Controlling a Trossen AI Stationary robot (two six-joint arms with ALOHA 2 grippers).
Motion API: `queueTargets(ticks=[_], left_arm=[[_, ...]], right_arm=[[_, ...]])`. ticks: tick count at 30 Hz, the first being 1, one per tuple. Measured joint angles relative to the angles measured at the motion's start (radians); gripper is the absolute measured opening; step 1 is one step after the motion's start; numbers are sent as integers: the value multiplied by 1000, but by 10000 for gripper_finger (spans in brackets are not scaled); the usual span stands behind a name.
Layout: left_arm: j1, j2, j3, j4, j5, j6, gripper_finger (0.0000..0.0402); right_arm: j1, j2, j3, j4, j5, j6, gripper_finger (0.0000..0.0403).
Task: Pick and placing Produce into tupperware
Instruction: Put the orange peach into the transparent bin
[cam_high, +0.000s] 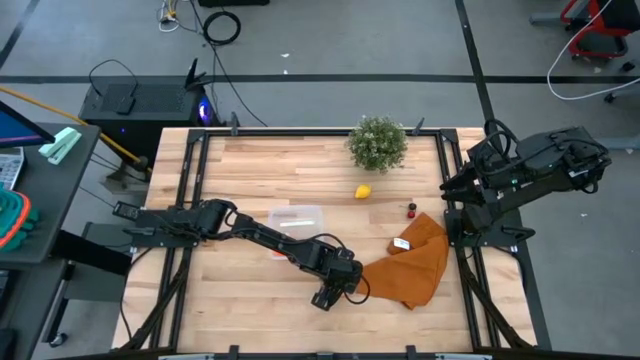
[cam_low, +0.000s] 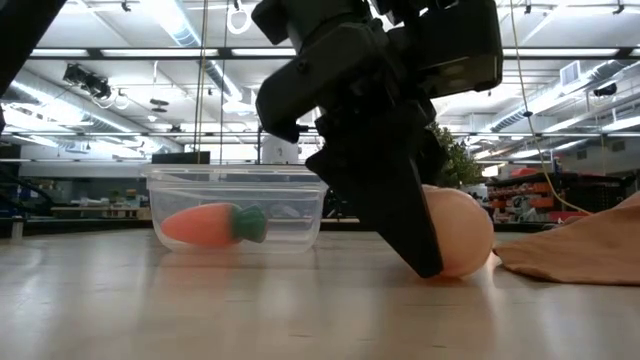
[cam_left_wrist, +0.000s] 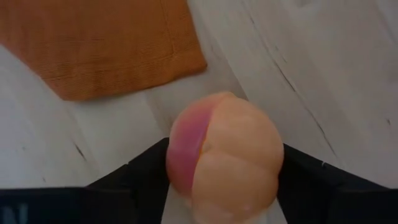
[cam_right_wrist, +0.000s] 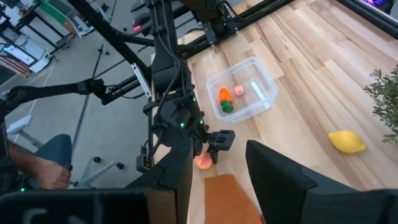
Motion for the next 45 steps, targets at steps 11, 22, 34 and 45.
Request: queueTargets(ticks=[11,22,34,45], left_arm=[[23,0,194,-128,-52,0,262],[96,-1,437,-327,-80,-80,260],[176,-1,482,-654,-87,-66,254],[279,-8,481,-903,-18,-165,250]], right_arm=[[0,0,0,0,0,1,122],[0,0,0,-5,0,1,122],[0,0,0,-4,0,-7,122],[0,0,0,-4,-1,-2,122]])
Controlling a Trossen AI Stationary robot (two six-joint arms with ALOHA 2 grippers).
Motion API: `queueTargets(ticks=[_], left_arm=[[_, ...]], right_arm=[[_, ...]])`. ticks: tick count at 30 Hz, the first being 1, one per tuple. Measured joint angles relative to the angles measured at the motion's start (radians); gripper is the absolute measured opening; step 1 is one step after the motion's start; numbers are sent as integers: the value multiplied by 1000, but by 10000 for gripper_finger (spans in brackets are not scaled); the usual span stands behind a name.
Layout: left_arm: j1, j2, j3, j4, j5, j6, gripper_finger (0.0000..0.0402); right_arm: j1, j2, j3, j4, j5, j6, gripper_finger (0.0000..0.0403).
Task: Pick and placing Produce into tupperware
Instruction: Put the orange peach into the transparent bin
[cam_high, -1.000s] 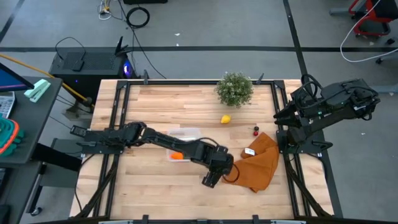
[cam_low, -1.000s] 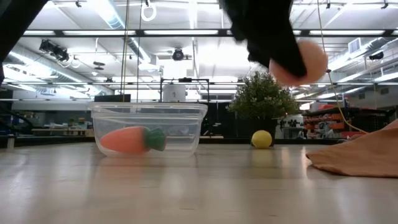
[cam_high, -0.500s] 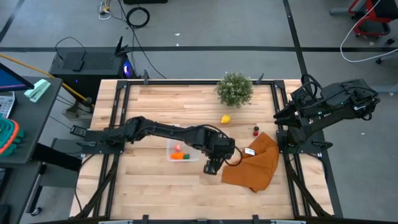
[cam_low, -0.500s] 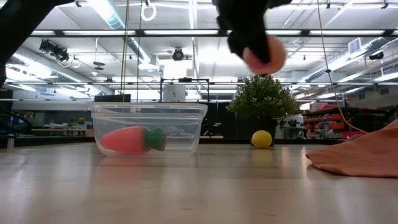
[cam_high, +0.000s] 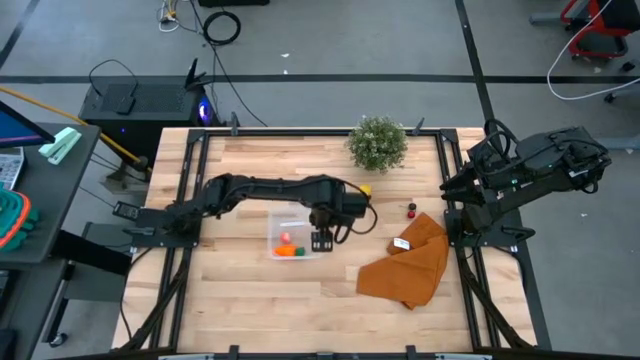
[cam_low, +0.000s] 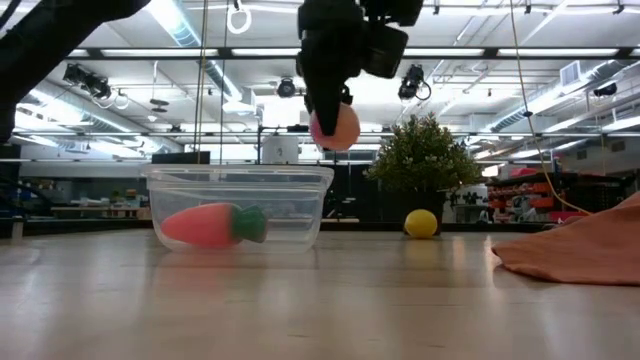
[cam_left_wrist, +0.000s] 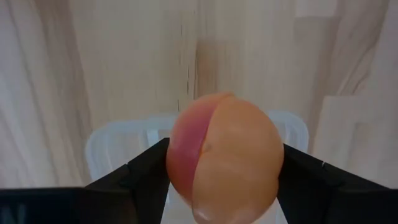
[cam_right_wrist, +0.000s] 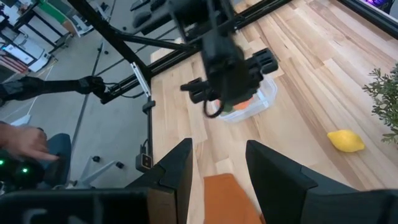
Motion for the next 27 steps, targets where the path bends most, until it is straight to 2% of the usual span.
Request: queueTargets(ticks=[8,21,24,27], left_arm=[[9,-69,-2,4,-9,-12,249],[15,-103,-5,-44,-32,11,244],[24,-150,-68,10,-33,-6,247],[30,-251,-230,116,-34,-53,252]], right_arm=[[0,0,0,1,0,1,122],[0,0,0,1,0,28,122],[0,0,0,1,0,28,122],[0,0,0,1,0,27,122]])
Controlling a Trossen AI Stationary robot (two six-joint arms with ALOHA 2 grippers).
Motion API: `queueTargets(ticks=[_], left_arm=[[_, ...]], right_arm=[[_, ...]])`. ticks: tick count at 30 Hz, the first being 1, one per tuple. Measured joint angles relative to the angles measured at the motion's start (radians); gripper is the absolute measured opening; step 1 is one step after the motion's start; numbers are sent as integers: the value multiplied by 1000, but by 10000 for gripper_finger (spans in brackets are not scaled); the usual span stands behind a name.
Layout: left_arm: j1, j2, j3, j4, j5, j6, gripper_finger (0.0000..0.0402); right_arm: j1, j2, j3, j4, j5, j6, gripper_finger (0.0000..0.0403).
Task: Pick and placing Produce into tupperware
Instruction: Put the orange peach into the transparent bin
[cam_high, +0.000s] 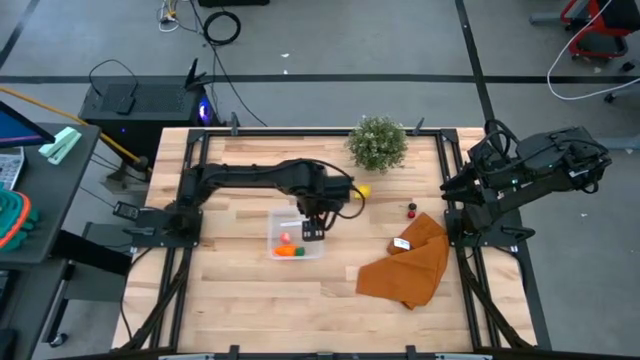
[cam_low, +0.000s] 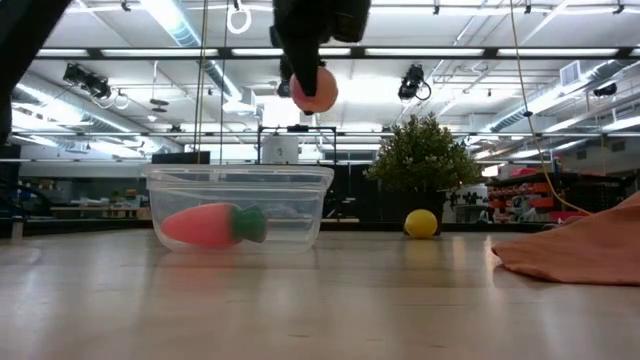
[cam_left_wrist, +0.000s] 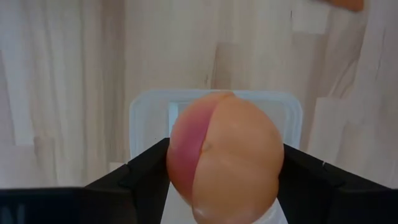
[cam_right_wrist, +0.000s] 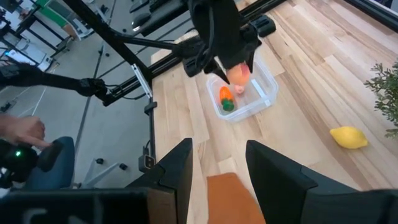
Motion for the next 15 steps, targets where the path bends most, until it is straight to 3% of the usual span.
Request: queueTargets(ticks=[7,10,15], left_arm=[[-18,-316,-517,380,-3,-149,246],[-33,-382,-629,454,-13,-177,251],[-45,-381,-723,447,-20,-123,248]], right_arm=[[0,2,0,0,22,-13,122],[0,7,0,2,40,-17,122],[0,27,0,4,62,-13,122]])
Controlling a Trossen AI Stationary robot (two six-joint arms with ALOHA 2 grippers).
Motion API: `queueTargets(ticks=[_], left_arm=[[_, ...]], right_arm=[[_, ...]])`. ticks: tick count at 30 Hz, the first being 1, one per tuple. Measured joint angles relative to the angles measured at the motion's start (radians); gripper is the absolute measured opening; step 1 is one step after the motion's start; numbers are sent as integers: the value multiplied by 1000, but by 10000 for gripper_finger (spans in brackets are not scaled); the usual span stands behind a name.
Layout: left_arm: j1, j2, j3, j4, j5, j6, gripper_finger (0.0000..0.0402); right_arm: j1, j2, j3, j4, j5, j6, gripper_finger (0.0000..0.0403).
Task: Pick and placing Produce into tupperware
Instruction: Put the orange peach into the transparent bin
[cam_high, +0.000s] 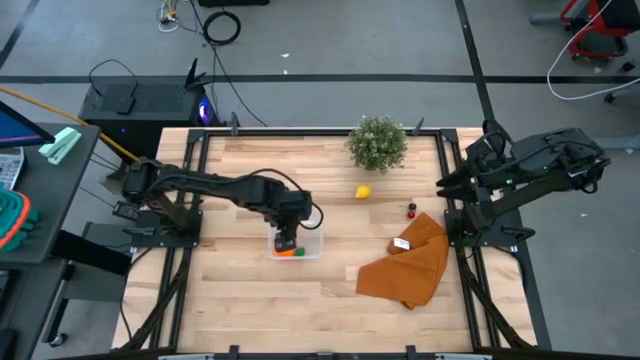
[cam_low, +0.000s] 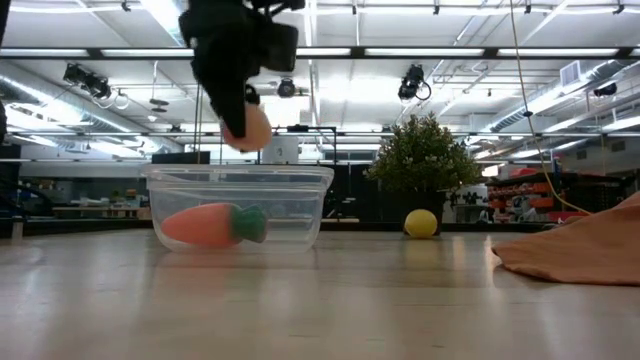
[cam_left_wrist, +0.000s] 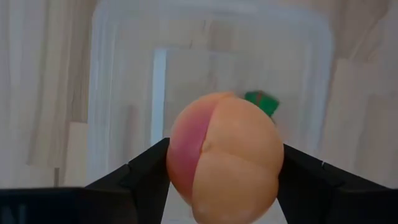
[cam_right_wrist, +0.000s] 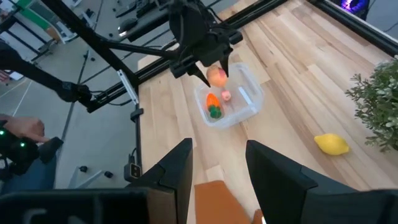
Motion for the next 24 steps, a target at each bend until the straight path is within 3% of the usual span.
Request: queueTargets(ticks=[6,15,24], left_arm=[[31,2,-112,161,2,27,251],[94,3,-182,198,15,102,249],[85,20,-221,268,25,141,248]], right_arm=[[0,26,0,5,9,15,122],[0,59,0,42,39,31,122],[0,73,0,51,88,48,122]])
